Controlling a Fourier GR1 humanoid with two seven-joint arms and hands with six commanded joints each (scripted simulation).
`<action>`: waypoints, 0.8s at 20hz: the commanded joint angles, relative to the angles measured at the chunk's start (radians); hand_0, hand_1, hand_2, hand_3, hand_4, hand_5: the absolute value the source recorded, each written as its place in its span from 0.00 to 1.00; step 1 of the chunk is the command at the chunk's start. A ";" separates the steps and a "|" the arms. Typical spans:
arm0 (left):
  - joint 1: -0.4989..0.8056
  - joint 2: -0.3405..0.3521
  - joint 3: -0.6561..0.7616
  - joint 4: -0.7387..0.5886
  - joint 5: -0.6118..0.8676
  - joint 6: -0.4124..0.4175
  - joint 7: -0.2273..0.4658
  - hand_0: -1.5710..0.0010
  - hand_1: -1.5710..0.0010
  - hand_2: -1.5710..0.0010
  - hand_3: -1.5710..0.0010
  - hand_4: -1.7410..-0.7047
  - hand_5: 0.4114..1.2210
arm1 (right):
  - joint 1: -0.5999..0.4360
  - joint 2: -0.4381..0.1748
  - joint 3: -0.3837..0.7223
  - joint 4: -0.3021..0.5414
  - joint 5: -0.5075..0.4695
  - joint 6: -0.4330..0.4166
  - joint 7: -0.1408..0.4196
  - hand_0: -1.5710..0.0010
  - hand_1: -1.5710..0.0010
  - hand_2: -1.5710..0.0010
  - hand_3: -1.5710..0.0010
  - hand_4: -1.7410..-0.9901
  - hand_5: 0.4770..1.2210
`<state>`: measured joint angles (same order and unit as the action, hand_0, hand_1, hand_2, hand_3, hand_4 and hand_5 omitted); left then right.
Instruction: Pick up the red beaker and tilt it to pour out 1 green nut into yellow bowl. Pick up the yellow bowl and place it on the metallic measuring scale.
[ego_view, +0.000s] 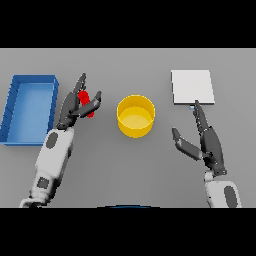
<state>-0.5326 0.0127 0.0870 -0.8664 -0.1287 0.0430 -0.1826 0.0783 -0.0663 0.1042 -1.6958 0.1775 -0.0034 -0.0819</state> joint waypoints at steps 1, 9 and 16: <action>-0.005 -0.011 0.007 0.018 0.004 0.007 -0.021 0.95 0.94 0.90 0.91 0.36 0.43 | 0.003 -0.007 -0.006 -0.010 -0.003 0.000 -0.001 1.00 1.00 1.00 1.00 0.66 0.23; -0.042 -0.026 -0.021 0.072 -0.069 0.108 -0.060 0.21 0.21 0.19 0.27 0.10 0.89 | 0.009 0.000 0.002 -0.013 0.009 -0.008 -0.007 1.00 1.00 1.00 1.00 0.66 0.23; -0.053 -0.030 0.016 0.021 0.023 0.040 -0.064 0.04 0.04 0.04 0.06 0.08 0.91 | -0.006 0.009 0.002 0.005 0.003 -0.007 0.000 1.00 1.00 1.00 1.00 0.66 0.22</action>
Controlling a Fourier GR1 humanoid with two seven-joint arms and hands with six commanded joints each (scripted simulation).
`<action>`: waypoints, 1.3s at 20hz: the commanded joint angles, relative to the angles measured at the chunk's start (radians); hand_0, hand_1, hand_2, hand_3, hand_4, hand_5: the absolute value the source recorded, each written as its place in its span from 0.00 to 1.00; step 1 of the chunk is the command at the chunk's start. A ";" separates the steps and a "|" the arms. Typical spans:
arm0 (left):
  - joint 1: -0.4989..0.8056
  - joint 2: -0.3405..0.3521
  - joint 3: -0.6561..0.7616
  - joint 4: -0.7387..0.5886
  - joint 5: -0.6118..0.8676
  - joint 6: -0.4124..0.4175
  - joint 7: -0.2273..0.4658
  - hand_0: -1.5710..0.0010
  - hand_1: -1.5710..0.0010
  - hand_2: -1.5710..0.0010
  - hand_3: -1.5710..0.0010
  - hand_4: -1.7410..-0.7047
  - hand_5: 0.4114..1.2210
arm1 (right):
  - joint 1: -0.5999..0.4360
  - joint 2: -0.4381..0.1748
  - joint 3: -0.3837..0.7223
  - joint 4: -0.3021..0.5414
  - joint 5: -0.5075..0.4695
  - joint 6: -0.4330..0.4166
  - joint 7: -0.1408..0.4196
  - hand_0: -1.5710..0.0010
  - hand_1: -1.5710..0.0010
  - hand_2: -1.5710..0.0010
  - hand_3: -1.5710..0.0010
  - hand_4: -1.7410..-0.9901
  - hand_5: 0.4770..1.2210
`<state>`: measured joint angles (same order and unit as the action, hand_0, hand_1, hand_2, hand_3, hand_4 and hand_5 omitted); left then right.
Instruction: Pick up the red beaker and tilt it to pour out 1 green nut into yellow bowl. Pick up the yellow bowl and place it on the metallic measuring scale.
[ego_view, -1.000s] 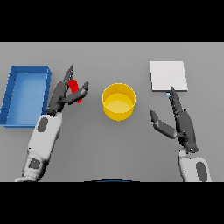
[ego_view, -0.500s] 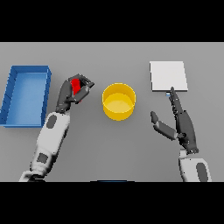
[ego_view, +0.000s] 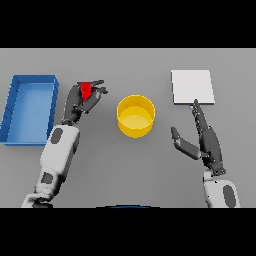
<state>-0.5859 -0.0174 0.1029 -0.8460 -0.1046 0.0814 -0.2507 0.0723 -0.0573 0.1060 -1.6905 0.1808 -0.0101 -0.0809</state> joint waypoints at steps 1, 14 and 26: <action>-0.007 0.003 0.004 -0.018 0.016 -0.010 0.014 0.04 0.03 0.03 0.04 0.06 0.91 | 0.002 -0.003 0.000 0.002 0.010 -0.006 -0.009 1.00 1.00 1.00 1.00 0.67 0.22; -0.037 0.139 -0.139 -0.140 -0.066 -0.069 0.120 0.01 0.01 0.01 0.01 0.01 0.89 | 0.014 -0.018 0.013 -0.003 0.057 -0.021 -0.038 1.00 1.00 1.00 1.00 0.71 0.25; -0.227 0.280 -0.529 -0.147 -0.476 -0.163 0.330 0.00 0.00 0.00 0.00 0.00 0.94 | 0.006 -0.018 0.010 -0.022 0.040 -0.008 -0.010 1.00 1.00 1.00 1.00 0.74 0.26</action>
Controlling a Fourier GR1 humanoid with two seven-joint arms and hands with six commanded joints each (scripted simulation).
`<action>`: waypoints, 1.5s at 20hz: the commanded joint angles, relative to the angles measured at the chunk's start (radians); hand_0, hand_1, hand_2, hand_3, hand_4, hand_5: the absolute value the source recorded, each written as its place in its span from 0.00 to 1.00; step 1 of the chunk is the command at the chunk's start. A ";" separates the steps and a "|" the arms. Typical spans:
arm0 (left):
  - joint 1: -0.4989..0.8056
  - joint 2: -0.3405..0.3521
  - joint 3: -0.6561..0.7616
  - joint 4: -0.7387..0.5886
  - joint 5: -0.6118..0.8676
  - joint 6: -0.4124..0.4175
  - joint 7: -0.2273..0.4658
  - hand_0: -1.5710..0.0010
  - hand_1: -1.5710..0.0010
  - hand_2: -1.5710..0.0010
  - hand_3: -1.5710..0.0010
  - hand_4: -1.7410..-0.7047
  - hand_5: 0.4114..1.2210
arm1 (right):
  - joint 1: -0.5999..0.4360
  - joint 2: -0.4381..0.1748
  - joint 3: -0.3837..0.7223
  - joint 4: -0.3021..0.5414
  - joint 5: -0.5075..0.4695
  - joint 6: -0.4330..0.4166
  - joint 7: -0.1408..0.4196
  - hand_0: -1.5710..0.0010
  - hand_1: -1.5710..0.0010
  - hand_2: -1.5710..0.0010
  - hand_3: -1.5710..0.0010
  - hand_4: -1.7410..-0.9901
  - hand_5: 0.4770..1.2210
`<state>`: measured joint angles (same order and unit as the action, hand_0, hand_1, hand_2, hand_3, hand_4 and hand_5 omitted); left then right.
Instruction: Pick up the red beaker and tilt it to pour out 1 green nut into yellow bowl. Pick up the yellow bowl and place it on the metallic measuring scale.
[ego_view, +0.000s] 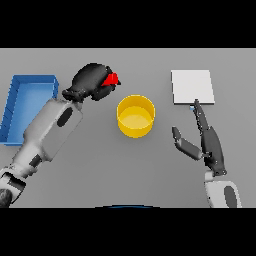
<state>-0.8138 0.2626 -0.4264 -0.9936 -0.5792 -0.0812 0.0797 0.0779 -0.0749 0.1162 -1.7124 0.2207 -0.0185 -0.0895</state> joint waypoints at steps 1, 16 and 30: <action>-0.016 0.009 -0.034 0.006 -0.031 -0.018 0.004 0.00 0.00 0.00 0.00 0.00 0.95 | 0.013 0.003 0.005 -0.008 -0.005 0.007 -0.006 1.00 1.00 1.00 1.00 0.74 0.26; -0.288 0.019 -0.400 0.161 -0.403 -0.243 -0.138 0.00 0.00 0.00 0.06 0.01 1.00 | 0.024 0.034 0.000 0.002 -0.019 -0.008 0.005 1.00 1.00 1.00 1.00 0.70 0.17; -0.434 0.005 -0.663 0.238 -0.683 -0.213 -0.273 0.00 0.00 0.00 0.00 0.01 1.00 | 0.012 0.032 -0.006 0.003 -0.003 -0.030 -0.006 1.00 1.00 1.00 1.00 0.81 0.14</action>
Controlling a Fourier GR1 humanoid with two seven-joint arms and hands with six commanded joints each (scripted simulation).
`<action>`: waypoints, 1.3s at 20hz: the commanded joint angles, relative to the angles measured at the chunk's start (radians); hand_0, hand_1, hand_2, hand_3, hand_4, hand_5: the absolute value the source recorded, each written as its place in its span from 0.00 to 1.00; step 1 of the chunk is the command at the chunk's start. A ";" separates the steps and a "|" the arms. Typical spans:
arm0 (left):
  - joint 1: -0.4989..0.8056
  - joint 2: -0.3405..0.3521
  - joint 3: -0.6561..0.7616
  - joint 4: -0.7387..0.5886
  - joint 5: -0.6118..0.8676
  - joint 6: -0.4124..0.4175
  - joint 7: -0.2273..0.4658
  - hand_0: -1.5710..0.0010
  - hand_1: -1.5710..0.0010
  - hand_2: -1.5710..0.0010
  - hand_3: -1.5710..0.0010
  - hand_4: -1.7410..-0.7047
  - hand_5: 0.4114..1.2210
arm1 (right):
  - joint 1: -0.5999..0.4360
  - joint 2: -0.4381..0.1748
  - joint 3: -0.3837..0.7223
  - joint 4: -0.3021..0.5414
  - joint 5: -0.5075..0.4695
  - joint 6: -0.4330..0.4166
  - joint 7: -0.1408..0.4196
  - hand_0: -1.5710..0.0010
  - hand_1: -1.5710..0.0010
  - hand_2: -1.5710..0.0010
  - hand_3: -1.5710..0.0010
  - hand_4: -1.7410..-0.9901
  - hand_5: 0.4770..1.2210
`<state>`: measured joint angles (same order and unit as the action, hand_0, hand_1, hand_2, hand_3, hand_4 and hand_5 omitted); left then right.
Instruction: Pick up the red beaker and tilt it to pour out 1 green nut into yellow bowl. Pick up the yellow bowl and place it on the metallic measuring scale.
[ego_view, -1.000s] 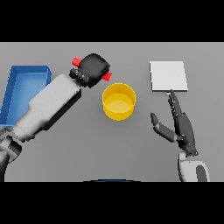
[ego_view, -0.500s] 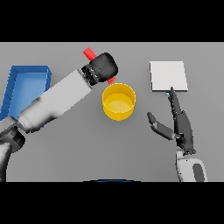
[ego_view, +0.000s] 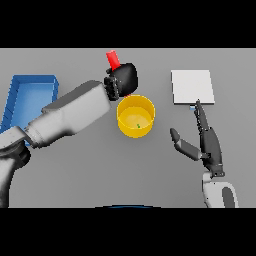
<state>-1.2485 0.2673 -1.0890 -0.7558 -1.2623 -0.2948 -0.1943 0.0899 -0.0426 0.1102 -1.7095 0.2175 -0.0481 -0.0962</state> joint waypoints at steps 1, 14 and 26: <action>-0.005 -0.006 -0.012 0.007 -0.015 0.008 0.003 0.00 0.00 0.00 0.00 0.01 1.00 | -0.003 0.002 0.000 0.004 -0.007 0.005 0.001 1.00 1.00 1.00 1.00 0.81 0.14; -0.357 0.057 0.095 0.193 -0.053 0.077 -0.056 0.00 0.00 0.00 0.00 0.02 1.00 | -0.004 0.010 0.007 0.000 -0.001 0.001 -0.017 1.00 1.00 1.00 1.00 0.82 0.10; -0.293 0.326 0.861 0.567 0.599 0.081 0.168 0.00 0.00 0.00 0.01 0.00 1.00 | -0.049 -0.012 0.009 0.043 -0.002 0.022 -0.022 1.00 1.00 1.00 1.00 0.82 0.17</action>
<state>-1.5398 0.5945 -0.2297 -0.1872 -0.6635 -0.2164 -0.0250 0.0404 -0.0547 0.1190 -1.6672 0.2149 -0.0272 -0.1177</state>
